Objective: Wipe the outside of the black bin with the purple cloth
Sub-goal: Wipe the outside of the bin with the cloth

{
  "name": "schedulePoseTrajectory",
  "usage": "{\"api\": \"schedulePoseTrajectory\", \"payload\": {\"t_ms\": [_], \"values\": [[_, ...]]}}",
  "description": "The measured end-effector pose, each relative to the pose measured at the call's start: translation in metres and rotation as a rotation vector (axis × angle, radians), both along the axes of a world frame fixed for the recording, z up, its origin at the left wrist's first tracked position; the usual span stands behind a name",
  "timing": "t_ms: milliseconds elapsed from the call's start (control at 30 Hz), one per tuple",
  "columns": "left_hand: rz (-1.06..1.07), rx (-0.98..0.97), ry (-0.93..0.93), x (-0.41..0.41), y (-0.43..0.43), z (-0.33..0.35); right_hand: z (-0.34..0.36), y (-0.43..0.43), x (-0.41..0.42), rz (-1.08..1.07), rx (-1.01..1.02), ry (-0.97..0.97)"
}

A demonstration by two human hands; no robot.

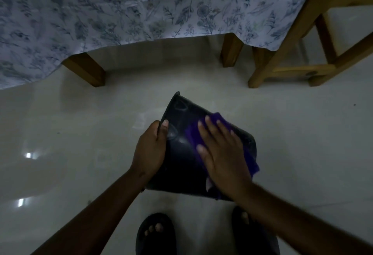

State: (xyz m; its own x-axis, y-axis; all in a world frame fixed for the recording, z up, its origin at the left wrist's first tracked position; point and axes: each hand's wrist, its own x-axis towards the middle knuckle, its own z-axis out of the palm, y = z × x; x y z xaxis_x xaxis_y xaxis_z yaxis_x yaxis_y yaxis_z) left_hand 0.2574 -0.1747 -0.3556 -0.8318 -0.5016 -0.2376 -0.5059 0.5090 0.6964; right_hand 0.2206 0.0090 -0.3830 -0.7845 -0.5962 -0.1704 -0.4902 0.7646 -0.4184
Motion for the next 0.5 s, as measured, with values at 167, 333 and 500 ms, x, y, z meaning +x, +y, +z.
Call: {"api": "schedulePoseTrajectory", "payload": {"t_ms": [167,333,500], "values": [[0.045,0.050,0.051,0.020,0.005,-0.001,-0.008,0.011,0.046,0.152,0.027,0.104],[0.064,0.059,0.056,0.020,0.009,0.001,-0.003,-0.012,-0.024,-0.068,-0.066,-0.022],[0.077,0.042,0.055,0.019,0.009,0.001,-0.005,-0.016,-0.049,-0.134,-0.051,-0.105]]}}
